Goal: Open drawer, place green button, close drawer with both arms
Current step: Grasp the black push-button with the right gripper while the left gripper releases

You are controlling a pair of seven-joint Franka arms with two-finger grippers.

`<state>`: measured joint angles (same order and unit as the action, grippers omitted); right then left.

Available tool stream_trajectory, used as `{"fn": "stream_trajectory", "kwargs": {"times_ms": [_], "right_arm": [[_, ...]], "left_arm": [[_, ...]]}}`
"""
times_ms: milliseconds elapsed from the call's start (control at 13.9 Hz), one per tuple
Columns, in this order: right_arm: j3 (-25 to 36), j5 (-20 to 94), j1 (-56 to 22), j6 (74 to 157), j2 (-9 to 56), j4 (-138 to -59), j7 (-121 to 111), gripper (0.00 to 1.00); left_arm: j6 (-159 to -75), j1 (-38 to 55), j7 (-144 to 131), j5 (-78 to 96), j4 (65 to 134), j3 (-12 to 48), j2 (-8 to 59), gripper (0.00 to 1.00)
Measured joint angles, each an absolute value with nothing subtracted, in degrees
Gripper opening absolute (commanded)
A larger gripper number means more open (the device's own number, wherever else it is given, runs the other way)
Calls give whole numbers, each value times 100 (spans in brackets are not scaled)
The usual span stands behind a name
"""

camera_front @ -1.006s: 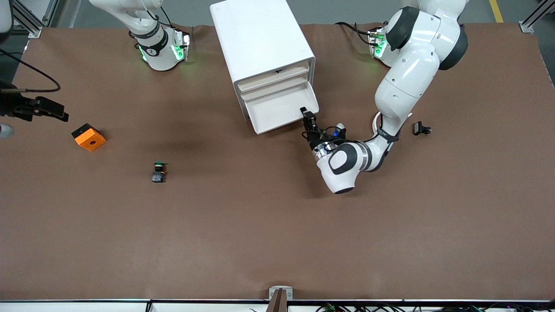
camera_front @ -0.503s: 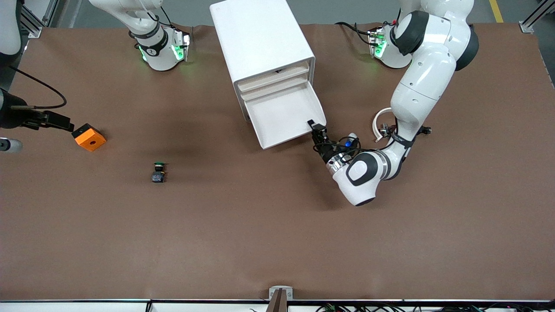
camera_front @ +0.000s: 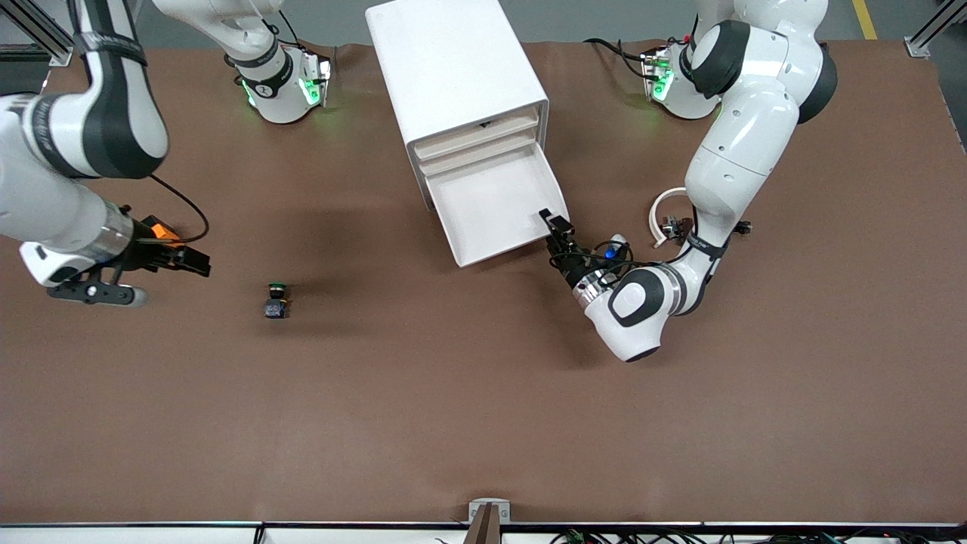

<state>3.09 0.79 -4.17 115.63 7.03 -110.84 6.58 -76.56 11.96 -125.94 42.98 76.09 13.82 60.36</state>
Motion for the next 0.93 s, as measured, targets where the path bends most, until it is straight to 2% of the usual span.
{"fn": "stream_trajectory", "kwargs": {"times_ms": [216, 503, 934], "right_arm": [[301, 93, -549, 12620, 814, -11773, 728, 100], [301, 228, -572, 13817, 1381, -12292, 742, 100], [292, 260, -935, 14897, 2114, -12521, 1145, 100]], "left_arm": [[-7659, 1192, -12563, 4298, 7608, 1371, 6036, 100], [-7676, 1188, -12242, 4298, 7519, 1330, 6028, 100], [-7729, 1192, -10881, 3788, 7231, 1316, 5826, 100]]}}
